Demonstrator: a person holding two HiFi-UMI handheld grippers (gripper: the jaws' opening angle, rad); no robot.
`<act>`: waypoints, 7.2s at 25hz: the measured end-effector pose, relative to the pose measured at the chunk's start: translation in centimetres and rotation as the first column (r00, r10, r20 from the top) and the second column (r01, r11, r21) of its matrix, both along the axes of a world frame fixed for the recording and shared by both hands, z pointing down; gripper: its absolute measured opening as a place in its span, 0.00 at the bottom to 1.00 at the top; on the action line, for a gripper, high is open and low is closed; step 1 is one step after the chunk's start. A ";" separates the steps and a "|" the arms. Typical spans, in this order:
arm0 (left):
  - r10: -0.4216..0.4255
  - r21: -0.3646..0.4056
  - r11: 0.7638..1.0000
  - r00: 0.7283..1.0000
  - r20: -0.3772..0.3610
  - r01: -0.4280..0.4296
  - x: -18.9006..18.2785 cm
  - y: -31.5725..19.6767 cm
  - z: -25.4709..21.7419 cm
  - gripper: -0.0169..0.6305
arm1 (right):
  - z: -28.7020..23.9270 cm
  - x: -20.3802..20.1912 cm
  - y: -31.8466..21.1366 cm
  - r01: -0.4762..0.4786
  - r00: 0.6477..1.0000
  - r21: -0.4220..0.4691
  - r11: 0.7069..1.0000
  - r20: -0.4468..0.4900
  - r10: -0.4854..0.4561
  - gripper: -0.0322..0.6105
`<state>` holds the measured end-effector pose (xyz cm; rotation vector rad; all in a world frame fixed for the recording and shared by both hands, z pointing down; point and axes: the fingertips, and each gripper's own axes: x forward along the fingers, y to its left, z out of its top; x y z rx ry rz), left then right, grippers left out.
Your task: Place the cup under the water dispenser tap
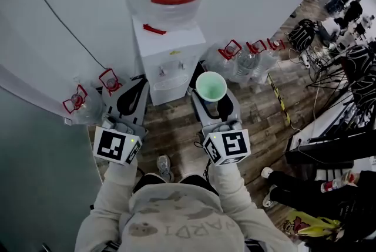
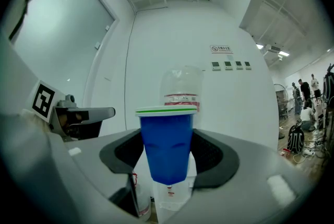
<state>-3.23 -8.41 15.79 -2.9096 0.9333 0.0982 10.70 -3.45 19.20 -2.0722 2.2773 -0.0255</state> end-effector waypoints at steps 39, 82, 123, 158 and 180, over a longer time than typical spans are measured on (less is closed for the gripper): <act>-0.028 -0.110 0.993 0.999 0.028 0.031 3.0 -9.4 7.2 0.04 | 9.6 2.3 -12.3 0.092 0.996 -0.145 0.985 0.038 -0.087 0.51; -0.186 -0.243 0.950 0.981 0.061 0.195 1.0 -10.4 23.6 0.03 | 36.6 1.6 -19.9 0.213 0.976 -0.376 0.902 0.125 -0.179 0.51; -0.155 -0.302 0.935 0.980 0.124 0.186 0.3 -11.0 36.3 0.04 | 55.7 3.3 -27.8 0.124 0.991 -0.453 0.883 0.008 -0.135 0.51; -0.137 -0.313 0.934 0.981 0.136 0.174 2.4 -12.5 37.7 0.03 | 58.6 4.1 -27.4 0.166 0.982 -0.468 0.868 -0.005 -0.190 0.48; -0.144 -0.318 0.930 0.979 0.142 0.183 2.8 -13.0 38.1 0.03 | 60.7 3.4 -27.4 0.192 0.965 -0.523 0.831 -0.054 -0.257 0.52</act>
